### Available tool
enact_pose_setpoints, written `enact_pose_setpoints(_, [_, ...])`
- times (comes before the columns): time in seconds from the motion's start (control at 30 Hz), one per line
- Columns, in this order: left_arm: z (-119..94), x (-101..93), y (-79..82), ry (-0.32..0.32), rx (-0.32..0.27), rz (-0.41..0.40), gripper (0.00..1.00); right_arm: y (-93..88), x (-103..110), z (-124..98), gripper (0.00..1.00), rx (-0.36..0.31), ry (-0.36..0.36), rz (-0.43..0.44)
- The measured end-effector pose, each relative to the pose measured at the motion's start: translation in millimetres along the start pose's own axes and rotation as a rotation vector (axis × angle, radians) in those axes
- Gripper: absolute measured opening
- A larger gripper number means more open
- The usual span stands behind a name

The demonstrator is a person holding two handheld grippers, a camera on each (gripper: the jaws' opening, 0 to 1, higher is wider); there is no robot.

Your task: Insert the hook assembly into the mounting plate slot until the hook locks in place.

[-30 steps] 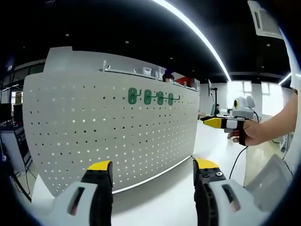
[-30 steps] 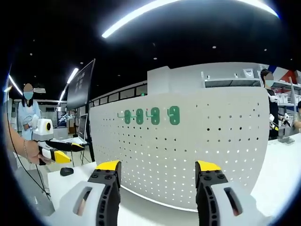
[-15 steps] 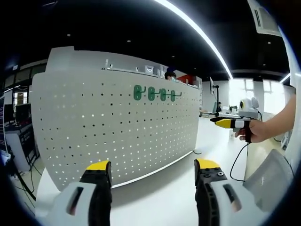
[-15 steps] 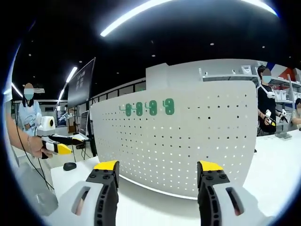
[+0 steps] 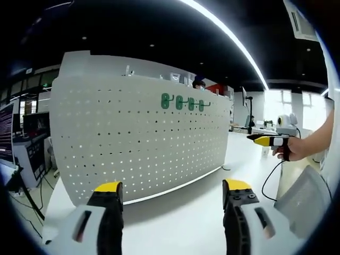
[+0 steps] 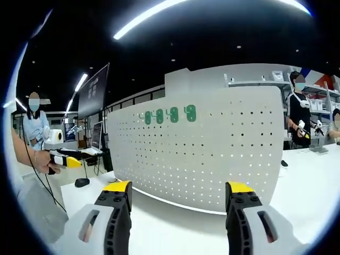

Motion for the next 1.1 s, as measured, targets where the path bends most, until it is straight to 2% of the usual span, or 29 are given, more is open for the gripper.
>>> enact_pose_setpoints(0.73, [-30,0.5,-5.8,0.027,0.002,-0.011,0.87,-6.9,-2,-42,0.77,0.008,-0.035,0.021])
enact_pose_setpoints(1.1, [-41,-5.1,-10.2,0.018,0.01,-0.025,0.89,-10.0,-3,-59,0.79,0.025,-0.045,0.03])
Point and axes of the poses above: the point that each gripper's makers call its tool centre point, and the gripper's own axes: z roughly forward along the fingers, x roughly to its left, y roughly out of its top, the point moved 3 cm from there along -z, roughly backward along the fingers, and after that the axes turned 12 degrees about -x, right-handed, at the moved point
